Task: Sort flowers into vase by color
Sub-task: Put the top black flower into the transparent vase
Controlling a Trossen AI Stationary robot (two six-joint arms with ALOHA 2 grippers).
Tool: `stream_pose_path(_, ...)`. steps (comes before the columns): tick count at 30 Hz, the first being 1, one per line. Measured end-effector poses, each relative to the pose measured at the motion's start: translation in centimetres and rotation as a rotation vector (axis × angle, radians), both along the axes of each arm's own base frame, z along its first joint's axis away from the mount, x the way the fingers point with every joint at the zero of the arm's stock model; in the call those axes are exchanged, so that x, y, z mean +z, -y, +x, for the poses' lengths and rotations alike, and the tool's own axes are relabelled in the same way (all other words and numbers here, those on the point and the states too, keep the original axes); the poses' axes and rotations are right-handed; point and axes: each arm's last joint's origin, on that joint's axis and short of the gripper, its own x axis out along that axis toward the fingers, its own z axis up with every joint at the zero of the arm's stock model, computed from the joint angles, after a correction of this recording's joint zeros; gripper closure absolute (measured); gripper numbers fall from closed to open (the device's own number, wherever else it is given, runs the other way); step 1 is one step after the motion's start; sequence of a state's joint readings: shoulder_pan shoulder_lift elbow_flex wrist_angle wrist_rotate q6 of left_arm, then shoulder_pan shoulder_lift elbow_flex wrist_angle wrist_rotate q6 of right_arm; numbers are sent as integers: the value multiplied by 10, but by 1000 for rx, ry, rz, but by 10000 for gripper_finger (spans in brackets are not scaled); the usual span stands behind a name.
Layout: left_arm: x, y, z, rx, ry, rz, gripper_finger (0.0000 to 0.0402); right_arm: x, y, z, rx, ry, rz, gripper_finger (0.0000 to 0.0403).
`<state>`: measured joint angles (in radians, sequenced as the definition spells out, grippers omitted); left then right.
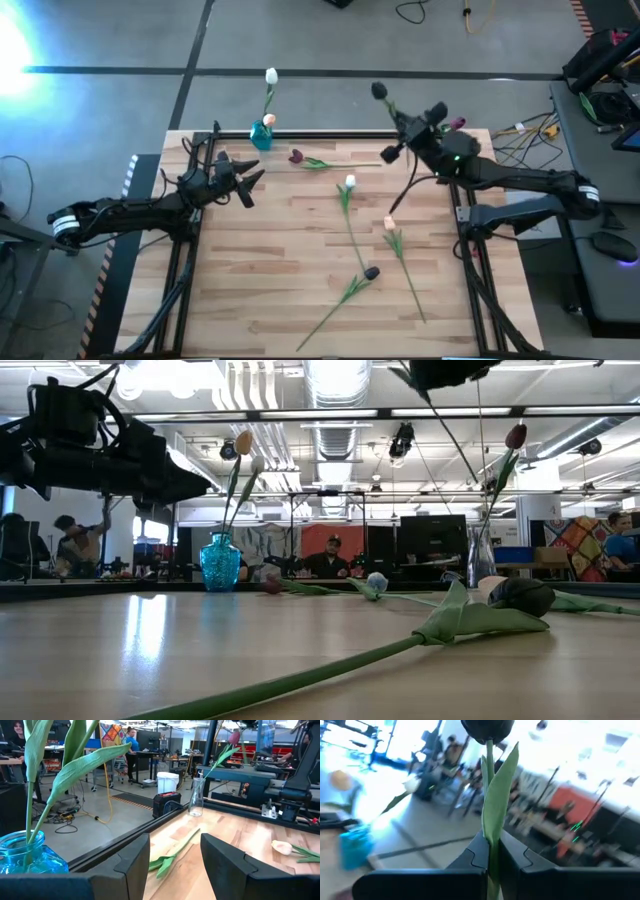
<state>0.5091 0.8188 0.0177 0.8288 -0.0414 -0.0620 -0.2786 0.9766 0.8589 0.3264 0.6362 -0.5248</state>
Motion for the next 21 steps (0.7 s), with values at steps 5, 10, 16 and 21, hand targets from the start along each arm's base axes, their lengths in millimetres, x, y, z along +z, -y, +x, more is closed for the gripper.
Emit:
stream_pose_path(5, 0, 0, 0, 0, -3, -1, 240, 10, 24, -7, -70, -10, -150, 390)
stream_pose_path(10, -1, 0, 0, 0, -11, -6, 240, 7, 57, -12, -154, -34, -223, 390)
stream_pose_path(16, -3, 0, 0, 0, -27, -15, 240, -9, 100, -19, -235, -59, -196, 390)
stream_pose_path(21, -3, 0, 0, 0, -31, -17, 240, -26, 126, -23, -268, -59, -128, 390)
